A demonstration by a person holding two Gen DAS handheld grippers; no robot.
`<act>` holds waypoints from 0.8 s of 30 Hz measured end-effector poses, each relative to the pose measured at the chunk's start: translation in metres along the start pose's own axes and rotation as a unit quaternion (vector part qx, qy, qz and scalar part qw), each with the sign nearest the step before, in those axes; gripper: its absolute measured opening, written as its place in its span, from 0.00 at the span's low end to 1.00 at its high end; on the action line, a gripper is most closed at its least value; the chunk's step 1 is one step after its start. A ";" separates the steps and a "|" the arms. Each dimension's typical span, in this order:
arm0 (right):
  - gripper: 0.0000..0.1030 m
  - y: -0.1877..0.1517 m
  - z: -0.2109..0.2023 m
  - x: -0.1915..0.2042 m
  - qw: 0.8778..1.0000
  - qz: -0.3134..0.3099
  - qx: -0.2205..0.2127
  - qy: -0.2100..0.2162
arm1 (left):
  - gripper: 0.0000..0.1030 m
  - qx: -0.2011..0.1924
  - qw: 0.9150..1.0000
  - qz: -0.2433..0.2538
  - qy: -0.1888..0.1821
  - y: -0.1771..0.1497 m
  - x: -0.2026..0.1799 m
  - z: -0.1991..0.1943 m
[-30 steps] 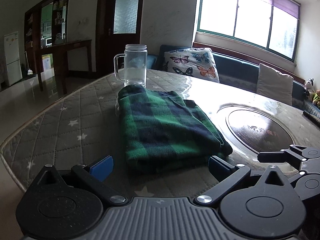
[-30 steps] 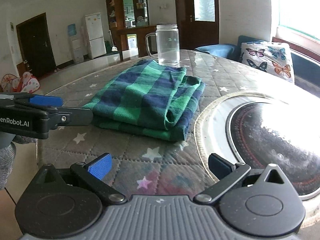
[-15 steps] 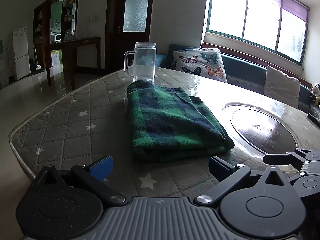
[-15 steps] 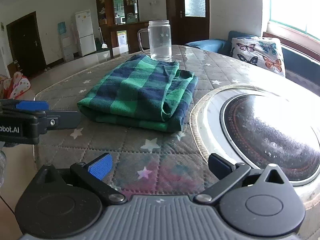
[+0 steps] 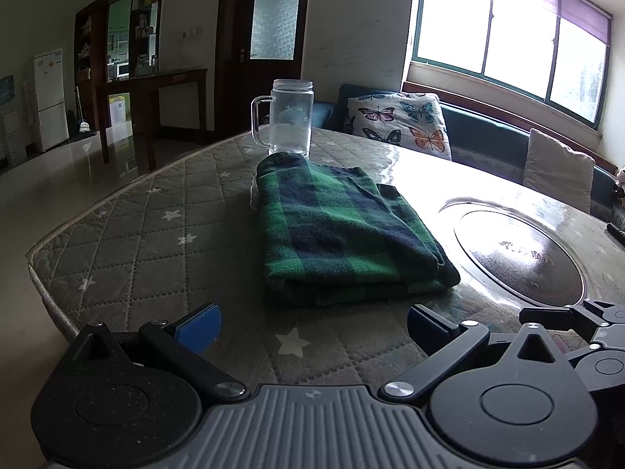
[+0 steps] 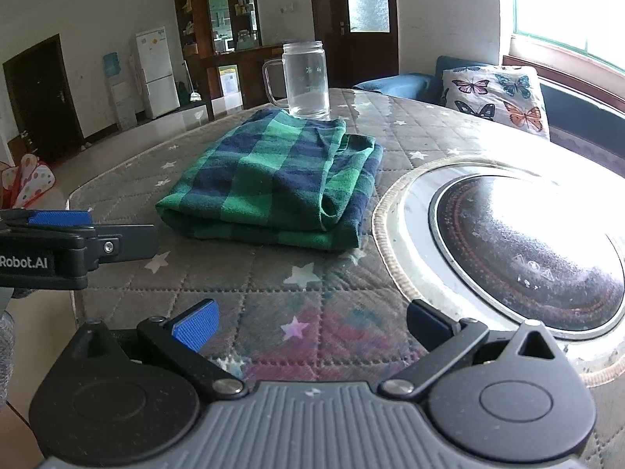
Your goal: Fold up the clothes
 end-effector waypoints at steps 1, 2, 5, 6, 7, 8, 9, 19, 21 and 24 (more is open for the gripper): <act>1.00 0.000 0.000 0.001 1.000 0.000 0.000 -0.001 | 1.00 0.001 1.000 -0.001 0.001 0.000 0.000 0.000; 1.00 -0.001 0.000 0.001 1.000 0.001 0.000 -0.001 | 1.00 0.002 1.000 -0.001 0.002 -0.001 0.001 0.000; 1.00 -0.002 -0.001 0.002 1.000 0.004 -0.001 0.001 | 1.00 0.002 1.000 -0.003 0.005 -0.002 0.001 -0.001; 1.00 -0.002 -0.001 0.003 1.000 0.005 -0.001 0.002 | 1.00 0.002 1.000 -0.003 0.005 -0.002 0.001 -0.001; 1.00 -0.003 -0.001 0.003 1.000 0.006 -0.001 0.001 | 1.00 0.003 1.000 -0.004 0.006 -0.002 0.002 -0.001; 1.00 -0.003 0.000 0.003 1.000 0.006 -0.001 0.001 | 1.00 0.004 1.000 -0.004 0.007 -0.003 0.002 -0.001; 1.00 -0.003 -0.001 0.004 1.000 0.007 -0.001 0.002 | 1.00 0.005 1.000 -0.004 0.008 -0.003 0.002 -0.002; 1.00 -0.005 0.000 0.005 1.000 0.014 -0.003 0.005 | 1.00 0.010 1.000 -0.007 0.014 -0.006 0.003 -0.003; 1.00 -0.005 -0.001 0.005 1.000 0.015 -0.003 0.006 | 1.00 0.010 1.000 -0.006 0.013 -0.006 0.002 -0.003; 1.00 -0.006 0.000 0.006 1.000 0.016 -0.004 0.007 | 1.00 0.012 1.000 -0.005 0.013 -0.007 0.001 -0.003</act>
Point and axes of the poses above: each gripper's, at about its wrist camera, not at the fingertips, and z roughly the way its jaws point, x to its left, y to its top, the point moved 8 cm from there along z, roughly the way its jaws point, and after that the axes turned 12 degrees about y, right-handed, at the moved point
